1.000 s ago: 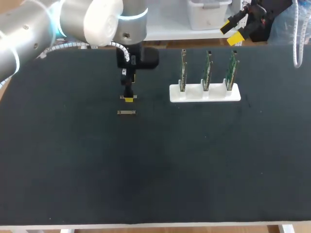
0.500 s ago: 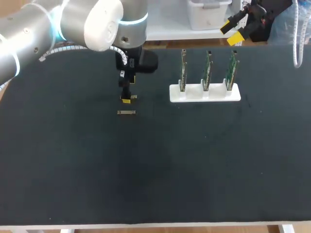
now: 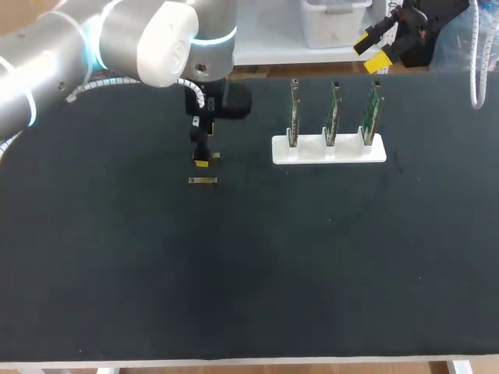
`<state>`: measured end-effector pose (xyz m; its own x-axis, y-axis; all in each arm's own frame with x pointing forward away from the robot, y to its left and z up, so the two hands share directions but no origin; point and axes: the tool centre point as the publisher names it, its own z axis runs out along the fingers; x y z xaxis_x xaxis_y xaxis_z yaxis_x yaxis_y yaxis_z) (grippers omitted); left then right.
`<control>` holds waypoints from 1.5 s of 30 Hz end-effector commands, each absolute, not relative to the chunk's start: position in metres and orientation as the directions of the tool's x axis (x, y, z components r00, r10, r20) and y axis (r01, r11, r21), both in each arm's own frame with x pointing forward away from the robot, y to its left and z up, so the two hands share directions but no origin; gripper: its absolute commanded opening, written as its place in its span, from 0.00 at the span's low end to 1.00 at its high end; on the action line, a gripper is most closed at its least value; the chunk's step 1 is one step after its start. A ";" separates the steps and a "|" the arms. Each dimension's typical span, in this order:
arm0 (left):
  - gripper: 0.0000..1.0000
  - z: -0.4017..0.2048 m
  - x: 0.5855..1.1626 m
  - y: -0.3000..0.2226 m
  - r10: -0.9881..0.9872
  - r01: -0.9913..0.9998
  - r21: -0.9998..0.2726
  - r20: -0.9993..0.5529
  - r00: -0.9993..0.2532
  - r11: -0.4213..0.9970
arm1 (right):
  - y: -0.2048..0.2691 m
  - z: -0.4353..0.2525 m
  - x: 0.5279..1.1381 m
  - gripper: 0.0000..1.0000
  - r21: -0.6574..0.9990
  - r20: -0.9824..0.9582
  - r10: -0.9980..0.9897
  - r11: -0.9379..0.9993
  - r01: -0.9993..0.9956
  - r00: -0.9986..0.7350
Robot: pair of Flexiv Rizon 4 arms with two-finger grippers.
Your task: Pick up the optical module with the left hand, and insert it into the network port with the right hand.
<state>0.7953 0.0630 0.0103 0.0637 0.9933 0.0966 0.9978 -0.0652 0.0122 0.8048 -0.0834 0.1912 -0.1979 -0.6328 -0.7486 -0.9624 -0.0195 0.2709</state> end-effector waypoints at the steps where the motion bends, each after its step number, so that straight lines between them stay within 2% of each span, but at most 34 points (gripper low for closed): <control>1: 1.00 0.008 0.802 0.061 0.993 0.998 0.005 0.098 0.065 -0.066 | -0.084 0.192 0.813 1.00 0.487 -0.747 -0.635 -0.320 -0.812 -0.197; 45: 1.00 -0.012 0.801 0.067 0.995 1.000 -0.002 0.099 0.015 -0.015 | -0.084 0.192 0.813 1.00 0.487 -0.747 -0.635 -0.320 -0.812 -0.197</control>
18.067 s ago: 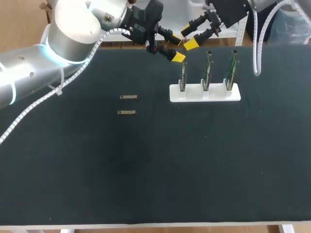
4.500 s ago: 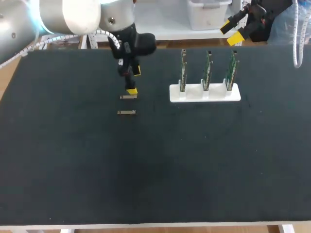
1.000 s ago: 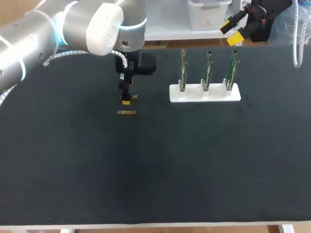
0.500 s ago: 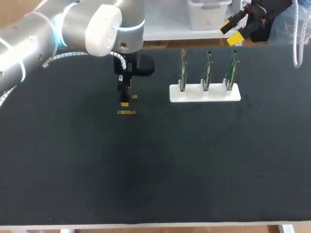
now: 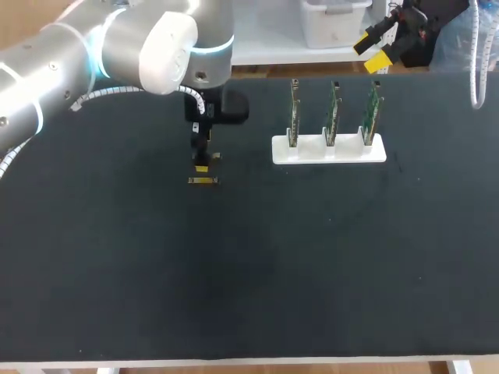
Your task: Pick up the optical module with the left hand, and insert it into the network port with the right hand.
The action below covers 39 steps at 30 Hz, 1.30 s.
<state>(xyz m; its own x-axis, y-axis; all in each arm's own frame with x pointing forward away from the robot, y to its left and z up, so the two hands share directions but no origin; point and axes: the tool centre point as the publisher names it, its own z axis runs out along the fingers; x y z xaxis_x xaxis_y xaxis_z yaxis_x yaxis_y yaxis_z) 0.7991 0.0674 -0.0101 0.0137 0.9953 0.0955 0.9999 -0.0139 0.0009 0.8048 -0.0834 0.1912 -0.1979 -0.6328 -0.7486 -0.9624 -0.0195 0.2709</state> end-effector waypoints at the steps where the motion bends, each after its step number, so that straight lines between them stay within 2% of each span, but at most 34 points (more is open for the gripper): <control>1: 1.00 -0.012 0.801 0.067 0.995 1.000 -0.002 0.100 0.016 -0.016 | -0.084 0.192 0.813 1.00 0.487 -0.747 -0.635 -0.320 -0.812 -0.197; 22: 1.00 -0.015 0.803 0.070 0.995 1.000 -0.017 0.100 0.014 -0.012 | -0.084 0.192 0.813 1.00 0.487 -0.747 -0.635 -0.320 -0.812 -0.197; 23: 0.93 -0.016 0.803 0.070 0.995 1.000 -0.018 0.099 0.012 -0.010 | -0.084 0.192 0.813 1.00 0.487 -0.747 -0.635 -0.320 -0.812 -0.197; 24: 0.80 -0.016 0.803 0.070 0.995 1.000 -0.019 0.099 0.012 -0.010 | -0.084 0.192 0.813 1.00 0.487 -0.747 -0.635 -0.320 -0.812 -0.197; 25: 0.46 -0.016 0.803 0.070 0.995 1.000 -0.019 0.099 0.013 -0.011 | -0.084 0.192 0.813 1.00 0.487 -0.747 -0.635 -0.320 -0.812 -0.197; 26: 0.29 -0.016 0.803 0.070 0.995 1.000 -0.019 0.099 0.014 -0.012 | -0.084 0.192 0.813 1.00 0.487 -0.747 -0.635 -0.320 -0.812 -0.197; 27: 0.26 -0.016 0.803 0.070 0.995 1.000 -0.019 0.100 0.014 -0.012 | -0.084 0.192 0.813 1.00 0.487 -0.747 -0.635 -0.320 -0.812 -0.197; 29: 0.11 -0.016 0.803 0.070 0.995 1.000 -0.020 0.100 0.015 -0.013 | -0.084 0.192 0.813 1.00 0.487 -0.747 -0.635 -0.320 -0.812 -0.197; 31: 0.00 -0.016 0.802 0.070 0.995 1.000 -0.020 0.100 0.017 -0.015 | -0.084 0.192 0.813 1.00 0.487 -0.747 -0.635 -0.320 -0.812 -0.197; 39: 0.00 -0.016 0.801 0.072 0.995 1.000 -0.017 0.098 0.017 -0.015 | -0.084 0.192 0.813 1.00 0.487 -0.747 -0.635 -0.320 -0.812 -0.197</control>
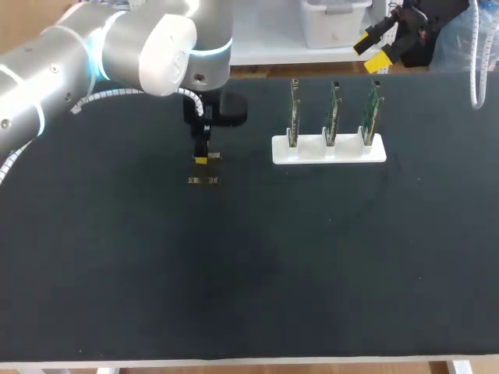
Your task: Pick up the optical module with the left hand, and insert it into the network port with the right hand.
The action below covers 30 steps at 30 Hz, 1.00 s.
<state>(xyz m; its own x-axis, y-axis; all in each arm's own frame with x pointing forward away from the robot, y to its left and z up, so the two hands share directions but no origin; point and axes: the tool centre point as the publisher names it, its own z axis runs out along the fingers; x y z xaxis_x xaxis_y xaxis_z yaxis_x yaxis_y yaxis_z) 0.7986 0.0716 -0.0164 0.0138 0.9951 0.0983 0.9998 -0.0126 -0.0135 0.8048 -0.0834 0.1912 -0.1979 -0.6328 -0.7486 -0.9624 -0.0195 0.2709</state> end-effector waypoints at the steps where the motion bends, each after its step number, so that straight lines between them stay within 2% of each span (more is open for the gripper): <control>1: 0.00 -0.016 0.801 0.072 0.995 1.000 -0.017 0.097 0.017 -0.015 | -0.084 0.192 0.813 1.00 0.487 -0.747 -0.635 -0.320 -0.812 -0.197; 15: 0.00 -0.012 0.799 0.070 0.997 1.000 -0.013 0.077 0.012 -0.011 | -0.084 0.192 0.813 1.00 0.487 -0.747 -0.635 -0.320 -0.812 -0.197; 30: 0.00 0.012 0.802 0.076 0.999 0.999 0.015 0.001 -0.047 0.047 | -0.084 0.192 0.813 1.00 0.487 -0.747 -0.635 -0.320 -0.812 -0.197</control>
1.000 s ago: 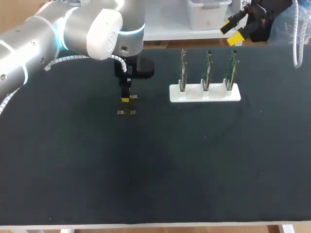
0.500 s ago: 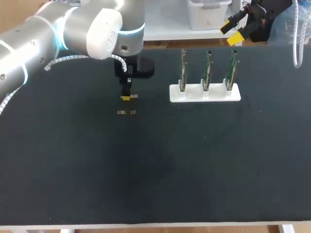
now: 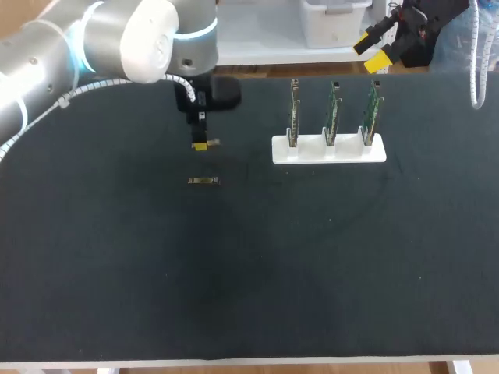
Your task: Pick up the optical module with the left hand, and insert it into the network port with the right hand.
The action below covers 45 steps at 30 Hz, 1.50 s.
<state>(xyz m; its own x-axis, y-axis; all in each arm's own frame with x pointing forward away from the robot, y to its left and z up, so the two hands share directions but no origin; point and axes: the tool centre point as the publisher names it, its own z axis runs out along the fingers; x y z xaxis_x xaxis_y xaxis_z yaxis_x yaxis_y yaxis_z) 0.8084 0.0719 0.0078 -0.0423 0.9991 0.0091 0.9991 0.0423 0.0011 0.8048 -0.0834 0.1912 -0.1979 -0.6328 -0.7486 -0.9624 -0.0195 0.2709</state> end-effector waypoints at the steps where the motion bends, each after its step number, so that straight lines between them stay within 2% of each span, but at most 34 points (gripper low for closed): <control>1: 0.00 0.014 0.802 0.078 0.998 0.998 0.015 -0.016 -0.053 0.054 | -0.084 0.192 0.813 1.00 0.487 -0.747 -0.635 -0.320 -0.812 -0.197; 8: 0.00 0.032 0.805 0.087 0.972 0.996 -0.012 -0.218 -0.090 0.090 | -0.084 0.192 0.813 1.00 0.487 -0.747 -0.635 -0.320 -0.812 -0.197; 14: 0.00 0.047 0.810 0.089 0.938 0.994 -0.011 -0.331 -0.104 0.107 | -0.084 0.192 0.813 1.00 0.487 -0.747 -0.635 -0.320 -0.812 -0.197; 29: 0.00 0.084 0.825 0.068 0.786 0.998 -0.039 -0.615 -0.063 0.050 | -0.084 0.192 0.813 1.00 0.487 -0.747 -0.635 -0.320 -0.812 -0.197; 35: 0.00 0.095 0.830 0.063 0.718 0.998 -0.060 -0.693 -0.065 0.032 | -0.084 0.192 0.813 1.00 0.487 -0.747 -0.635 -0.320 -0.812 -0.197; 45: 0.00 0.105 0.834 0.059 0.705 0.997 -0.063 -0.705 -0.074 0.042 | -0.084 0.192 0.813 1.00 0.487 -0.747 -0.635 -0.320 -0.812 -0.197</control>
<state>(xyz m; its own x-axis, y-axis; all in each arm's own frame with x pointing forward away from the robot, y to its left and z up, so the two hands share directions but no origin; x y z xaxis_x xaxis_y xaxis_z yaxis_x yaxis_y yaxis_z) 0.8317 0.0606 0.1036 -0.0800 0.6996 -0.7101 0.9967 0.0449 -0.0680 0.8048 -0.0833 0.1912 -0.1978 -0.6328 -0.7486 -0.9624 -0.0196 0.2709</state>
